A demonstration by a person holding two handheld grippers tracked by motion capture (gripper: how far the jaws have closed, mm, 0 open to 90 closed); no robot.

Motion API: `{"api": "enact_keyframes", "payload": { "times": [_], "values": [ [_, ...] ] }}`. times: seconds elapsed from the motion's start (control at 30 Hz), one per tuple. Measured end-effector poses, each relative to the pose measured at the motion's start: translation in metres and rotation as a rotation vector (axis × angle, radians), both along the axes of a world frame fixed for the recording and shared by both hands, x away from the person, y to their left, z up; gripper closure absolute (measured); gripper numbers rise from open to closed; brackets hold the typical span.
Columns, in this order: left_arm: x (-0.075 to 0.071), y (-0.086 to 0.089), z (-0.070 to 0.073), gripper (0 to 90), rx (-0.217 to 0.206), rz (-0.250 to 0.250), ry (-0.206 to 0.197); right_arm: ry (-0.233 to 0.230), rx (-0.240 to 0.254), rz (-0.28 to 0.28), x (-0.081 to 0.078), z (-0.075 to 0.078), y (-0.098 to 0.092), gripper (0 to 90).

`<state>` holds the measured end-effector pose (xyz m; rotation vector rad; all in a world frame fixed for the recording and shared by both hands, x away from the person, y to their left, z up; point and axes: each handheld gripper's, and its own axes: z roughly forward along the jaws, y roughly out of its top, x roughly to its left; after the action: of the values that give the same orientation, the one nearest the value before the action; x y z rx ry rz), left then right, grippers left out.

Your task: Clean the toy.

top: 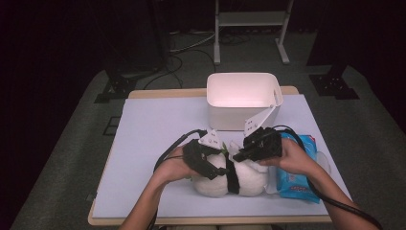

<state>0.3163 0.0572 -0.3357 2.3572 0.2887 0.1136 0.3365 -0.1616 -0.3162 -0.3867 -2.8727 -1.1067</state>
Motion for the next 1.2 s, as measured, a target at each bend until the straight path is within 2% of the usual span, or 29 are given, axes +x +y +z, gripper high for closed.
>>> {"api": "enact_keyframes", "payload": {
  "times": [0.1, 0.17, 0.37, 0.43, 0.57, 0.67, 0.73, 0.8, 0.93, 1.2],
  "values": [
    [0.0, 0.007, 0.002, 28.4, 0.009, 0.001, -0.011, 0.004, 0.007, -0.014, -0.001, 0.0, -0.009, 85.7],
    [0.0, 0.012, 0.003, 26.9, 0.009, 0.022, -0.007, 0.001, 0.015, -0.023, -0.001, 0.0, -0.016, 85.7],
    [0.001, 0.026, -0.002, 22.0, 0.009, 0.042, 0.026, 0.015, 0.034, -0.041, -0.002, -0.002, -0.028, 85.6],
    [0.002, 0.028, -0.004, 20.0, 0.021, 0.031, 0.035, 0.021, 0.042, -0.047, -0.001, -0.003, -0.031, 85.6],
    [0.002, 0.03, -0.009, 19.2, 0.012, 0.02, 0.06, 0.021, 0.049, -0.06, -0.002, -0.003, -0.04, 85.5],
    [0.003, 0.03, -0.013, 18.9, -0.015, 0.019, 0.083, 0.026, 0.055, -0.074, -0.002, -0.004, -0.046, 85.5],
    [0.003, 0.03, -0.014, 19.1, -0.016, 0.012, 0.087, 0.025, 0.053, -0.074, -0.003, -0.005, -0.05, 85.5],
    [0.002, 0.03, -0.015, 21.6, -0.025, 0.008, 0.087, 0.026, 0.058, -0.082, -0.004, -0.005, -0.053, 85.5],
    [0.0, 0.031, -0.015, 32.5, -0.047, 0.005, 0.074, 0.026, 0.068, -0.088, -0.007, -0.006, -0.059, 85.5],
    [-0.001, 0.03, -0.012, 38.4, -0.057, 0.018, 0.05, 0.022, 0.087, -0.115, -0.012, -0.008, -0.071, 85.5]
  ]
}}
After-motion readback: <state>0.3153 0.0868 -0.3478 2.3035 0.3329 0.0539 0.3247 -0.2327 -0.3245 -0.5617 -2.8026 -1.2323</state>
